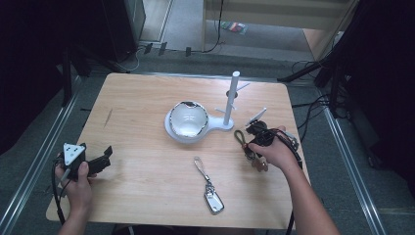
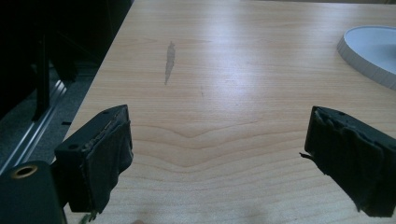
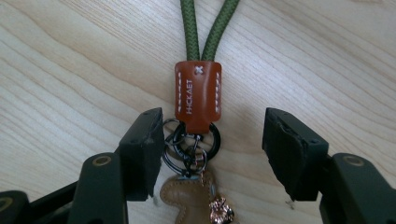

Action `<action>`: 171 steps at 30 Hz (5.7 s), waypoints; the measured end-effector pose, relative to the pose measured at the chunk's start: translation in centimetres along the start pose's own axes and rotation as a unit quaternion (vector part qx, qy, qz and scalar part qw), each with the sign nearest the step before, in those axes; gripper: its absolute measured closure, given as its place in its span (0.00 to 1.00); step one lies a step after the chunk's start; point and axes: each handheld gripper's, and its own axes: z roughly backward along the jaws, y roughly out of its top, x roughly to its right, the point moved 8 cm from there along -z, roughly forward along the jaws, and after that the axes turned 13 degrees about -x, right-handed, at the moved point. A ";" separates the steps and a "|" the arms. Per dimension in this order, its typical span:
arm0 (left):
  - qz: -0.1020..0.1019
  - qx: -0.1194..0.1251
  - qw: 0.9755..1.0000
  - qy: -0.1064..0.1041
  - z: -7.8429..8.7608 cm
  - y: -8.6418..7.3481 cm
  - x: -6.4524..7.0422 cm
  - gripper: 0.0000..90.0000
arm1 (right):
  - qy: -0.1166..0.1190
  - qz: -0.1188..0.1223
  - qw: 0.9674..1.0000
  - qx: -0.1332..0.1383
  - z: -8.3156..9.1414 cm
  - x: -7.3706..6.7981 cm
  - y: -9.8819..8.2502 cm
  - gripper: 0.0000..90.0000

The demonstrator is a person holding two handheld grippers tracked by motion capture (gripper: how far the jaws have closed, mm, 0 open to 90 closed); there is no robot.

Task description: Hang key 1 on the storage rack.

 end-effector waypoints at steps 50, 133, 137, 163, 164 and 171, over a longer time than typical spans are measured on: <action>0.004 -0.011 1.000 0.002 -0.2 0.0 -0.1 0.09 | 0.001 0.005 1.000 0.005 -0.9 -0.9 1.3 0.76; 0.001 -0.010 1.000 -0.001 -0.2 0.0 0.0 0.09 | -0.018 -0.088 0.930 0.356 13.2 2.2 3.3 0.76; 0.001 -0.010 1.000 -0.001 -0.2 0.0 0.0 0.09 | -0.017 -0.088 0.928 0.361 13.5 2.1 3.4 0.76; 0.003 -0.010 1.000 -0.001 -0.3 0.0 0.0 0.09 | 0.002 -0.067 0.926 0.371 13.8 0.9 4.0 0.76; 0.002 -0.010 1.000 -0.001 -0.3 0.0 0.0 0.09 | 0.002 -0.066 0.926 0.371 13.8 0.9 4.1 0.76; 0.002 -0.011 1.000 -0.001 -0.3 0.0 0.0 0.09 | 0.007 -0.063 0.928 0.367 13.5 0.6 4.4 0.76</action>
